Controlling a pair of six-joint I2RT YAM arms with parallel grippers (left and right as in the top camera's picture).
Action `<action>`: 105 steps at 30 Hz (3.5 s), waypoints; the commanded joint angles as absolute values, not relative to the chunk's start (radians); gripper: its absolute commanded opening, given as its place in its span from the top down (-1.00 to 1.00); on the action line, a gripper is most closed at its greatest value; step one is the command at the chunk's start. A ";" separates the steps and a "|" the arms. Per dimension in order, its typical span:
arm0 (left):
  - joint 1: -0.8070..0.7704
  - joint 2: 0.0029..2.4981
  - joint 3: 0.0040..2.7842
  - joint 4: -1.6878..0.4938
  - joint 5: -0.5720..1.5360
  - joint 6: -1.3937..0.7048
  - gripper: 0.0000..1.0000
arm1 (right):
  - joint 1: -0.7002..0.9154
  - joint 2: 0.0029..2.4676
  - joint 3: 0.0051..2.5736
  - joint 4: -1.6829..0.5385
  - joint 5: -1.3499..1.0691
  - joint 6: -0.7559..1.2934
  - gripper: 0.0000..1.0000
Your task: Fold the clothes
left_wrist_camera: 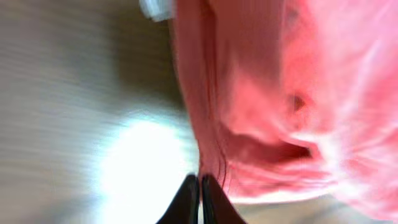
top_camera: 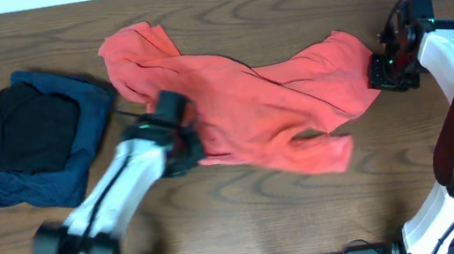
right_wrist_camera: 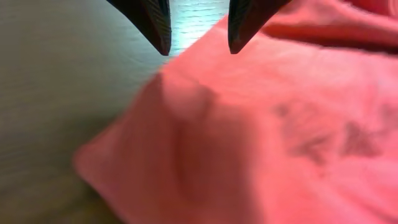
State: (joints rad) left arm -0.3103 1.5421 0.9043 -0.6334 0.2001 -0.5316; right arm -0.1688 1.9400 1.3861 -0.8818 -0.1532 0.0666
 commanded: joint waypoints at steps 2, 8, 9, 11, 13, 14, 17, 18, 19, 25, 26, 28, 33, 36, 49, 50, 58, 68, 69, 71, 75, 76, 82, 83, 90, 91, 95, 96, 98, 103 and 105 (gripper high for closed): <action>-0.165 1.347 0.904 -0.691 0.073 -0.447 0.88 | -0.157 1.948 1.384 -0.866 -0.281 -0.047 0.43; 0.020 1.201 0.904 -0.696 0.012 -0.439 0.88 | -0.147 1.949 1.384 -0.837 -0.269 -0.050 0.42; 0.046 1.192 0.904 -0.687 0.006 -0.438 0.88 | -0.147 1.949 1.384 -0.833 -0.266 -0.050 0.42; 0.094 1.187 0.904 -0.672 0.006 -0.439 0.88 | -0.147 1.949 1.384 -0.827 -0.266 -0.049 0.40; 0.126 1.191 0.904 -0.681 0.007 -0.448 0.87 | -0.147 1.949 1.384 -0.826 -0.266 -0.045 0.38; 0.133 1.192 0.904 -0.693 0.008 -0.458 0.85 | -0.147 1.949 1.384 -0.828 -0.265 -0.046 0.38; 0.131 1.193 0.904 -0.762 0.037 -0.468 -0.27 | -0.147 1.949 1.384 -0.833 -0.255 -0.046 0.36; 0.131 1.193 0.904 -0.787 0.062 -0.468 -0.60 | -0.147 1.949 1.384 -0.834 -0.253 -0.046 0.36; 0.131 1.193 0.904 -0.815 0.093 -0.468 -0.79 | -0.147 1.949 1.384 -0.836 -0.251 -0.046 0.36; 0.127 1.193 0.899 -0.956 0.255 -0.458 -0.38 | -0.147 1.949 1.384 -0.846 -0.251 -0.046 0.36; 0.120 1.193 0.896 -0.966 0.264 -0.456 -0.13 | -0.147 1.949 1.384 -0.849 -0.250 -0.046 0.36; 0.096 1.194 0.880 -0.968 0.290 -0.456 0.21 | -0.147 1.949 1.384 -0.855 -0.250 -0.046 0.37; -0.001 1.195 0.813 -0.899 0.376 -0.458 0.20 | -0.147 1.949 1.384 -0.879 -0.187 -0.046 0.29; -0.076 1.195 0.748 -0.819 0.437 -0.495 0.19 | -0.147 1.949 1.384 -0.894 -0.175 -0.046 0.28; -0.378 1.201 0.569 -0.488 0.406 -0.778 -0.05 | -0.147 1.949 1.384 -0.907 -0.167 -0.039 0.28; -0.388 1.203 0.564 -0.488 0.383 -0.797 -0.05 | -0.147 1.949 1.384 -0.907 -0.162 -0.039 0.28; -0.426 1.298 0.558 -0.471 0.354 -0.853 -0.05 | -0.150 1.949 1.384 -0.909 -0.157 -0.039 0.27; -0.432 1.438 0.558 -0.363 0.378 -0.874 0.88 | -0.150 1.949 1.384 -0.910 -0.153 -0.039 0.27; -0.432 1.438 0.558 -0.362 0.378 -0.873 0.88 | -0.150 1.949 1.384 -0.910 -0.153 -0.039 0.28; -0.432 1.435 0.559 -0.357 0.394 -0.857 0.88 | -0.150 1.949 1.384 -0.910 -0.153 -0.039 0.28; -0.421 1.401 0.580 -0.398 0.532 -0.748 0.88 | -0.150 1.949 1.384 -0.911 -0.144 -0.039 0.27; -0.414 1.380 0.590 -0.441 0.549 -0.730 0.88 | -0.150 1.949 1.384 -0.912 -0.136 -0.039 0.27; -0.337 1.159 0.679 -0.727 0.545 -0.620 0.88 | -0.151 1.949 1.384 -0.908 -0.112 -0.039 0.27; -0.325 1.120 0.691 -0.742 0.541 -0.621 0.88 | -0.152 1.949 1.384 -0.907 -0.112 -0.039 0.27; -0.304 0.942 0.737 -0.672 0.369 -0.711 0.88 | -0.151 1.949 1.384 -0.906 -0.112 -0.038 0.27; -0.305 0.947 0.736 -0.654 0.353 -0.715 0.88 | -0.151 1.949 1.384 -0.906 -0.112 -0.038 0.27; -0.326 1.044 0.736 -0.594 0.357 -0.716 0.88 | -0.151 1.949 1.384 -0.910 -0.112 -0.038 0.27; -0.339 1.081 0.736 -0.578 0.364 -0.716 0.88 | -0.151 1.949 1.384 -0.912 -0.112 -0.038 0.27; -0.373 1.162 0.736 -0.527 0.403 -0.716 0.88 | -0.151 1.949 1.384 -0.914 -0.112 -0.038 0.27; -0.476 1.370 0.736 -0.320 0.456 -0.739 0.88 | -0.151 1.949 1.384 -0.919 -0.112 -0.038 0.28; -0.517 1.444 0.736 -0.239 0.457 -0.752 0.88 | -0.151 1.949 1.384 -0.920 -0.112 -0.038 0.27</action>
State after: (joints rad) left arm -0.4706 1.3685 0.7280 -0.2878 0.4332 -0.7296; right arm -0.1631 1.9400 1.3853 -0.9192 -0.1154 -0.0345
